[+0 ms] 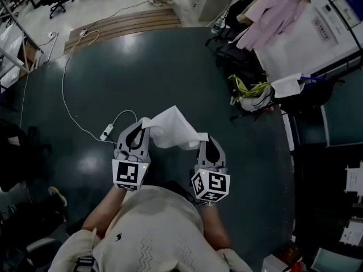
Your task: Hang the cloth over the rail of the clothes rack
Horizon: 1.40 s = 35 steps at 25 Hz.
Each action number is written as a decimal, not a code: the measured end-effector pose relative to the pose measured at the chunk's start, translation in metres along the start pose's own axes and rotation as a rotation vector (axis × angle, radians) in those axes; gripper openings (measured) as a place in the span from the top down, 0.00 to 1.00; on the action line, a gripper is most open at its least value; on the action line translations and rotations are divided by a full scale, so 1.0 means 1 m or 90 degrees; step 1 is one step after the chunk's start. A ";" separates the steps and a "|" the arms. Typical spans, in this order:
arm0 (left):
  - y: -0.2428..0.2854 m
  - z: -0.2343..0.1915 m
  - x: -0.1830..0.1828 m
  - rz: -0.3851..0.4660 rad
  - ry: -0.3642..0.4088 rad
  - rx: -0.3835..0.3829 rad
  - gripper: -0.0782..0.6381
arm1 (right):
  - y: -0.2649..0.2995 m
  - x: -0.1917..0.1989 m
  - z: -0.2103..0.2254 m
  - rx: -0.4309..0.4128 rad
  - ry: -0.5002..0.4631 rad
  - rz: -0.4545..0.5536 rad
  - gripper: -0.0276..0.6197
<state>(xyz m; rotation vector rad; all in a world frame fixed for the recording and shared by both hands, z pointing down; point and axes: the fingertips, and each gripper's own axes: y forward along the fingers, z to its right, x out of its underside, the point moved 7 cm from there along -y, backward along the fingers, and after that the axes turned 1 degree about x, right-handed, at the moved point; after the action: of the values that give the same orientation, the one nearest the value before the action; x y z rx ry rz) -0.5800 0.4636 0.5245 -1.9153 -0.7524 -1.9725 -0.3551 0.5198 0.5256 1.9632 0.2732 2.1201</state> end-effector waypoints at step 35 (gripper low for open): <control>0.498 -0.088 -0.095 -0.041 0.031 0.122 0.87 | 0.383 -0.140 0.205 0.145 0.044 -0.033 0.92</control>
<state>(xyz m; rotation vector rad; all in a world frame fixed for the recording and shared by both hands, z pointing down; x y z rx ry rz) -0.3742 -0.0084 0.5145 -1.7474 -0.9629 -1.8987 -0.1592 0.1070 0.5220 1.9793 0.5966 2.2112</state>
